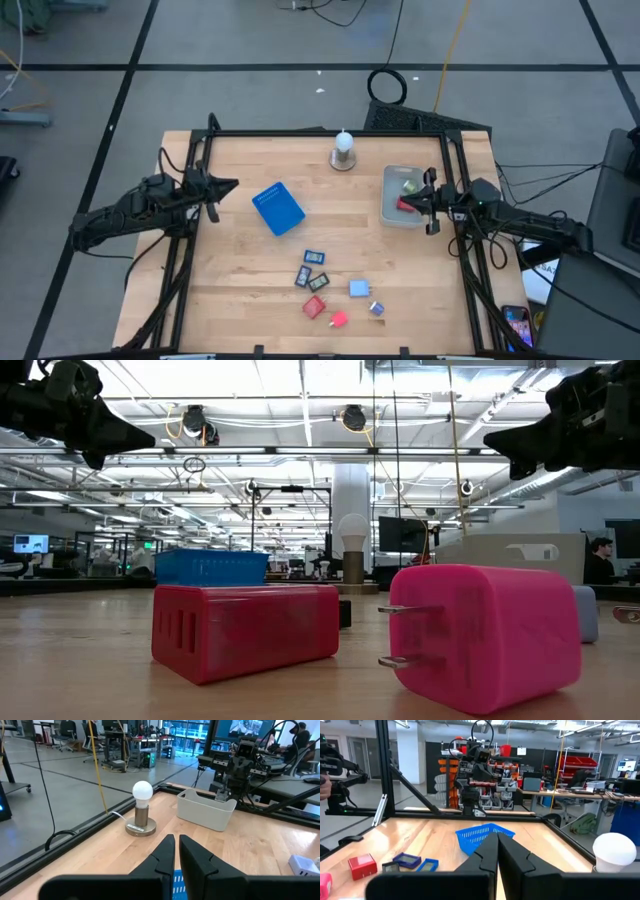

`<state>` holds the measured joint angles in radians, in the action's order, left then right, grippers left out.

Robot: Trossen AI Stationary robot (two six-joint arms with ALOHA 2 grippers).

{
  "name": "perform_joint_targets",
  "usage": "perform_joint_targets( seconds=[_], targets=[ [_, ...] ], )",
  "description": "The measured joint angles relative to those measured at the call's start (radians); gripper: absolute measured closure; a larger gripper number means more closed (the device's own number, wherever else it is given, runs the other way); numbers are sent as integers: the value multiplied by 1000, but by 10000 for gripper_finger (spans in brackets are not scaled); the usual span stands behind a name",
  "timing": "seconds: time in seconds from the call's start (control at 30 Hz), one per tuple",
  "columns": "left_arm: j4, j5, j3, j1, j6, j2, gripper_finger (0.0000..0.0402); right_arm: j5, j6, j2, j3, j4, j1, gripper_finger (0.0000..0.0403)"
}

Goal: Pick & Place Office items
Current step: Put the top blue digital clock into the blue bin

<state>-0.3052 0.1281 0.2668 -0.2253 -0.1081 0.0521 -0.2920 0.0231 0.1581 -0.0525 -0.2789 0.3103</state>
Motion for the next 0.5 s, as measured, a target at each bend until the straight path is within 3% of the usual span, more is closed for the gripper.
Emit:
perform_joint_targets(
  seconds=[0.5],
  targets=[
    [-4, -47, 0, 1, 9, 0, 376, 1, 17, 0, 0, 20, 0, 399]
  ],
)
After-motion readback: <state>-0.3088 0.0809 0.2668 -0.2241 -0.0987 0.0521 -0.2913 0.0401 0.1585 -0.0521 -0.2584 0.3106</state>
